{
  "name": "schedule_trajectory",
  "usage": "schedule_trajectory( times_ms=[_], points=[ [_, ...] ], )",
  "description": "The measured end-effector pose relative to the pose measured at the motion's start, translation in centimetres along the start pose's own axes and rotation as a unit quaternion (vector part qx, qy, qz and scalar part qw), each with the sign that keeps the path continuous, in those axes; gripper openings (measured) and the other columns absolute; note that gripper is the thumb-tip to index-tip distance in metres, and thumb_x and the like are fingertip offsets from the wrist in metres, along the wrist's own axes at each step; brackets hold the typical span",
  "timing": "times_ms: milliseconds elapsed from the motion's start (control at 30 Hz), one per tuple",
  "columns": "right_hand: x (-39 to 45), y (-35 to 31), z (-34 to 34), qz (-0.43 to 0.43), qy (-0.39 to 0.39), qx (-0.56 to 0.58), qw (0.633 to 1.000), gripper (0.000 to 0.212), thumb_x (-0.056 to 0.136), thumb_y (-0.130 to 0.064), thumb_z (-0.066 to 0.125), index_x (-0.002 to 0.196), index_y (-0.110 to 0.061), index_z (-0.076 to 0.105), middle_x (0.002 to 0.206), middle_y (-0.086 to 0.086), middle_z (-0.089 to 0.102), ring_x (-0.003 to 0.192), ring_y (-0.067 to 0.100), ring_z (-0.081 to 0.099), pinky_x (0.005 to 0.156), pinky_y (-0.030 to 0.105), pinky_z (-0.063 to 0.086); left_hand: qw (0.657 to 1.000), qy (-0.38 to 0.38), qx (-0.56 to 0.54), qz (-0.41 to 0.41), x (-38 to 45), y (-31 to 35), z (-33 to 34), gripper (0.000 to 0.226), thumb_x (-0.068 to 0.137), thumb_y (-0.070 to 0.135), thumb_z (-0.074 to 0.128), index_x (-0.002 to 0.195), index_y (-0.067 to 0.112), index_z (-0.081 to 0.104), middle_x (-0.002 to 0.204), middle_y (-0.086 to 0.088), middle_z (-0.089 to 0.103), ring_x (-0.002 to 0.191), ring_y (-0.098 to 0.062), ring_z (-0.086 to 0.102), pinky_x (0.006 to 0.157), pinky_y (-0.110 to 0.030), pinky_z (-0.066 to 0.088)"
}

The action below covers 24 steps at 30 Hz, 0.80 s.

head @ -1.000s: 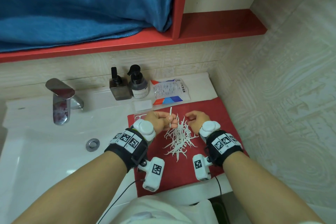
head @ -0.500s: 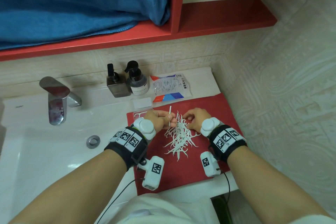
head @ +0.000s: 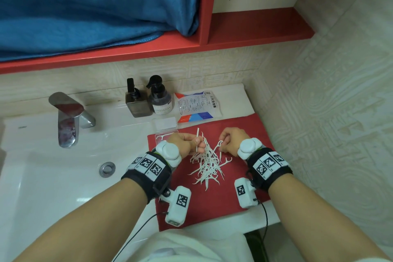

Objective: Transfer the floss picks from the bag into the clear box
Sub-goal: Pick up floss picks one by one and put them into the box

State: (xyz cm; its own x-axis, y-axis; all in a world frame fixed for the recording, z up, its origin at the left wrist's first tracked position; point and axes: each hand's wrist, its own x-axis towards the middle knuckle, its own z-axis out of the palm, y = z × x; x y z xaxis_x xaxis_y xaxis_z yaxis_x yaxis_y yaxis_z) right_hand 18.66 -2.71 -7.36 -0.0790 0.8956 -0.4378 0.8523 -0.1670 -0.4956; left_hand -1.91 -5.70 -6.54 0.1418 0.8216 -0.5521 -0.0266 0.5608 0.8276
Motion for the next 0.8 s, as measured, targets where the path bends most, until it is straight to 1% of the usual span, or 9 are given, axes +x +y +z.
schedule_trajectory(
  times_ms=[100, 200, 300, 400, 467, 533, 633, 700, 800],
  points=[
    [0.1, 0.7, 0.7, -0.014, -0.01, 0.015, 1.0, 0.017, 0.073, -0.016, 0.081, 0.087, -0.021, 0.071, 0.071, -0.003, 0.072, 0.061, 0.009, 0.068, 0.062, 0.025, 0.056, 1.0, 0.001, 0.005, -0.016, 0.5, -1.1, -0.1, 0.01, 0.091, 0.005, 0.06, 0.094, -0.001, 0.068, 0.073, -0.006, 0.073, 0.064, -0.016, 0.071, 0.068, -0.029, 0.057],
    [0.3, 1.2, 0.8, -0.008, 0.001, 0.025, 1.0, 0.017, 0.073, -0.026, 0.083, 0.086, -0.021, 0.073, 0.067, -0.005, 0.07, 0.061, 0.008, 0.068, 0.064, 0.023, 0.055, 0.999, 0.005, 0.02, -0.033, 1.1, -1.6, 0.2, 0.009, 0.091, 0.009, 0.062, 0.088, 0.005, 0.069, 0.077, -0.007, 0.073, 0.067, -0.017, 0.071, 0.069, -0.027, 0.056],
    [-0.2, 2.0, 0.8, -0.001, 0.013, 0.057, 0.998, 0.013, 0.075, -0.023, 0.082, 0.083, -0.018, 0.074, 0.061, -0.002, 0.069, 0.052, 0.005, 0.066, 0.06, 0.02, 0.054, 0.998, -0.001, 0.028, -0.048, 1.2, -2.1, 0.6, 0.009, 0.091, 0.008, 0.061, 0.091, 0.004, 0.069, 0.077, -0.008, 0.073, 0.066, -0.016, 0.071, 0.064, -0.024, 0.056],
    [-0.8, 2.7, 0.5, -0.002, 0.031, 0.103, 0.994, 0.004, 0.08, -0.017, 0.078, 0.083, -0.017, 0.075, 0.065, 0.002, 0.072, 0.057, 0.011, 0.07, 0.066, 0.029, 0.061, 0.997, -0.01, 0.039, -0.061, 1.6, -2.7, 1.5, 0.01, 0.091, 0.008, 0.061, 0.086, 0.007, 0.069, 0.076, -0.007, 0.072, 0.062, -0.013, 0.07, 0.062, -0.023, 0.055],
    [-1.1, 2.6, 0.1, 0.002, 0.035, 0.141, 0.989, 0.005, 0.085, -0.011, 0.072, 0.088, -0.014, 0.074, 0.069, 0.005, 0.072, 0.059, 0.015, 0.07, 0.065, 0.032, 0.062, 0.997, -0.014, 0.045, -0.068, 1.9, -3.0, 2.0, 0.011, 0.092, 0.009, 0.06, 0.086, 0.008, 0.068, 0.076, -0.006, 0.072, 0.061, -0.012, 0.07, 0.065, -0.025, 0.055],
    [-1.4, 2.1, -0.5, -0.02, 0.029, 0.157, 0.987, 0.009, 0.087, -0.008, 0.068, 0.092, -0.014, 0.073, 0.07, 0.005, 0.071, 0.061, 0.015, 0.07, 0.065, 0.032, 0.061, 0.996, -0.017, 0.046, -0.078, 2.1, -3.2, 2.0, 0.011, 0.092, 0.01, 0.059, 0.091, 0.005, 0.069, 0.076, -0.004, 0.072, 0.061, -0.012, 0.07, 0.075, -0.031, 0.055],
    [-1.9, 1.3, -1.2, -0.063, 0.015, 0.208, 0.976, 0.01, 0.087, -0.007, 0.07, 0.094, -0.013, 0.072, 0.074, 0.009, 0.074, 0.069, 0.021, 0.074, 0.07, 0.035, 0.061, 0.995, -0.032, 0.049, -0.084, 2.3, -3.2, 2.0, 0.016, 0.093, 0.012, 0.059, 0.1, 0.002, 0.068, 0.081, -0.005, 0.073, 0.066, -0.013, 0.071, 0.081, -0.034, 0.054],
    [-2.3, 0.5, -1.3, -0.079, 0.004, 0.246, 0.966, 0.009, 0.086, -0.004, 0.071, 0.094, -0.008, 0.071, 0.078, 0.011, 0.074, 0.07, 0.021, 0.074, 0.071, 0.035, 0.061, 0.994, -0.055, 0.027, -0.088, 1.9, -2.7, 1.9, 0.013, 0.093, 0.013, 0.059, 0.098, 0.006, 0.069, 0.082, -0.005, 0.073, 0.07, -0.013, 0.072, 0.076, -0.03, 0.056],
    [-2.5, -0.3, -1.5, -0.097, -0.01, 0.278, 0.956, 0.01, 0.085, 0.0, 0.071, 0.094, -0.003, 0.072, 0.077, 0.004, 0.074, 0.068, 0.015, 0.072, 0.068, 0.026, 0.059, 0.989, -0.111, -0.028, -0.098, 1.5, -1.9, 2.0, 0.012, 0.092, 0.009, 0.058, 0.093, 0.008, 0.07, 0.084, -0.008, 0.074, 0.078, -0.022, 0.073, 0.069, -0.029, 0.059]
  ],
)
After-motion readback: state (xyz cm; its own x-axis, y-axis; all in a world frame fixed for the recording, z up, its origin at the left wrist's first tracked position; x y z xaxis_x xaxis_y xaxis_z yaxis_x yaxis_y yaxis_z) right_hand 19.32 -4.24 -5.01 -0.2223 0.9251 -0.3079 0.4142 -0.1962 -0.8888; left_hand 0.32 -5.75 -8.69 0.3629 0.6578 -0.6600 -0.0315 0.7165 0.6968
